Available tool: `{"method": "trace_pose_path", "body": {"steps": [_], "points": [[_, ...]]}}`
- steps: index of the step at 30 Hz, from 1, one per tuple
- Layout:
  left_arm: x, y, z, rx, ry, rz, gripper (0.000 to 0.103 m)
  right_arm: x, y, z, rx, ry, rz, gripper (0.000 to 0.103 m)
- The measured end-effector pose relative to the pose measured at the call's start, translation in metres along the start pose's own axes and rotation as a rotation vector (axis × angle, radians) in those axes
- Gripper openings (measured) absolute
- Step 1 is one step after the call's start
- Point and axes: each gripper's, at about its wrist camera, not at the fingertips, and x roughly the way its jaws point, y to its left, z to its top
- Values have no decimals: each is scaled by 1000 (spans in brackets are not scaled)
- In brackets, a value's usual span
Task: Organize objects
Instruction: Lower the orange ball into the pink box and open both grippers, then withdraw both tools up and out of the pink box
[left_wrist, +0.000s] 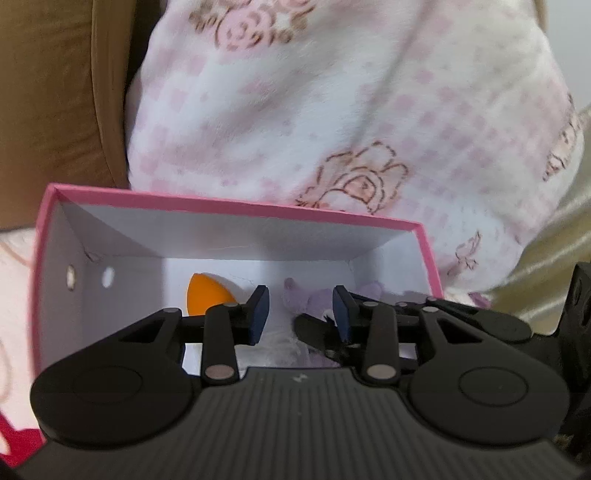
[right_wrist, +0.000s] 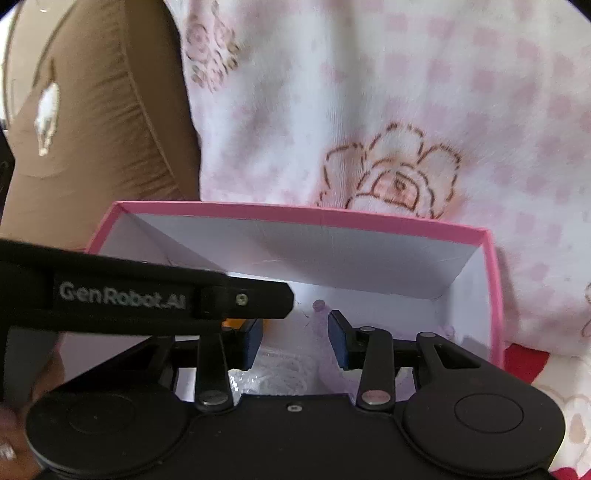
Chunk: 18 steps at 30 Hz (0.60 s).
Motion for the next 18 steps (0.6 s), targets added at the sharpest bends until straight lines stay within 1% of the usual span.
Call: {"method": "trace_pose_path", "body": {"steps": [3, 6, 11, 15, 16, 17, 18], "points": [[-20, -5, -2, 56, -15, 33, 38, -18, -2, -7, -9, -30, 32, 44], [-40, -9, -6, 83, -14, 51, 39, -34, 0, -16, -42, -56, 44, 44], [-72, -14, -19, 107, -15, 64, 40, -66, 9, -32, -81, -85, 84, 44], [-98, -19, -30, 118, -14, 70, 42, -88, 23, -39, -111, -99, 89, 48], [-105, -19, -33, 122, -13, 70, 43, -96, 26, -40, -122, -103, 86, 48], [-112, -20, -36, 125, -12, 70, 49, -104, 29, -41, -132, -106, 82, 49], [-119, -22, -39, 125, -9, 72, 57, -109, 31, -42, -140, -111, 76, 50]]}}
